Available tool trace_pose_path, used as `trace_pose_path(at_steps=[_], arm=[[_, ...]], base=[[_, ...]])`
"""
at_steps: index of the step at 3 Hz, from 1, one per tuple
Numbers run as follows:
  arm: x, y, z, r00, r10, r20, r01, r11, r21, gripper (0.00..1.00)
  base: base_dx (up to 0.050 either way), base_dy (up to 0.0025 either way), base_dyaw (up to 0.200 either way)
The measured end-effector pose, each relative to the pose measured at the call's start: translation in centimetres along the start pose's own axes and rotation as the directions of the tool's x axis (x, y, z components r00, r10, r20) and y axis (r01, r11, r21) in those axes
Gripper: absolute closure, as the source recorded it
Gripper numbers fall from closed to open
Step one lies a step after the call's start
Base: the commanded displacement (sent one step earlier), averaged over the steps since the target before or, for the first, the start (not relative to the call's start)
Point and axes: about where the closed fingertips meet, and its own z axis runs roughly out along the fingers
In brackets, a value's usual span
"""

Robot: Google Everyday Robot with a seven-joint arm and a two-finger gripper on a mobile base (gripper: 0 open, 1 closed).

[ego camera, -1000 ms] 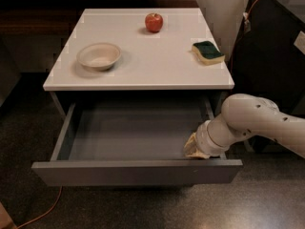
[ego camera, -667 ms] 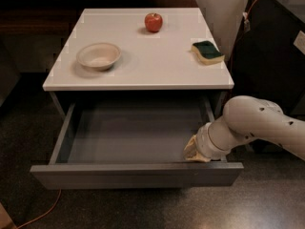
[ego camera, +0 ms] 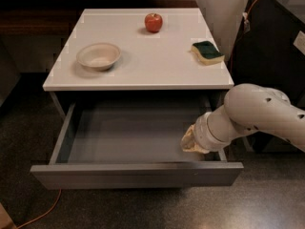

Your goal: Place apple into top drawer

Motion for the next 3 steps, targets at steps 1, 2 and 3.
trace_pose_path(at_steps=[1, 2, 3], arm=[[-2.9, -2.6, -4.1, 0.999, -0.044, 0.011, 0.043, 0.9973, 0.059, 0.22], [-5.1, -3.9, -6.7, 0.998, -0.057, 0.032, 0.056, 0.9977, 0.039, 0.00], [-6.2, -5.2, -8.4, 0.993, -0.010, 0.119, 0.010, 0.9999, 0.003, 0.00]], base=[[0.000, 0.00000, 0.000], [0.000, 0.00000, 0.000], [0.000, 0.00000, 0.000]])
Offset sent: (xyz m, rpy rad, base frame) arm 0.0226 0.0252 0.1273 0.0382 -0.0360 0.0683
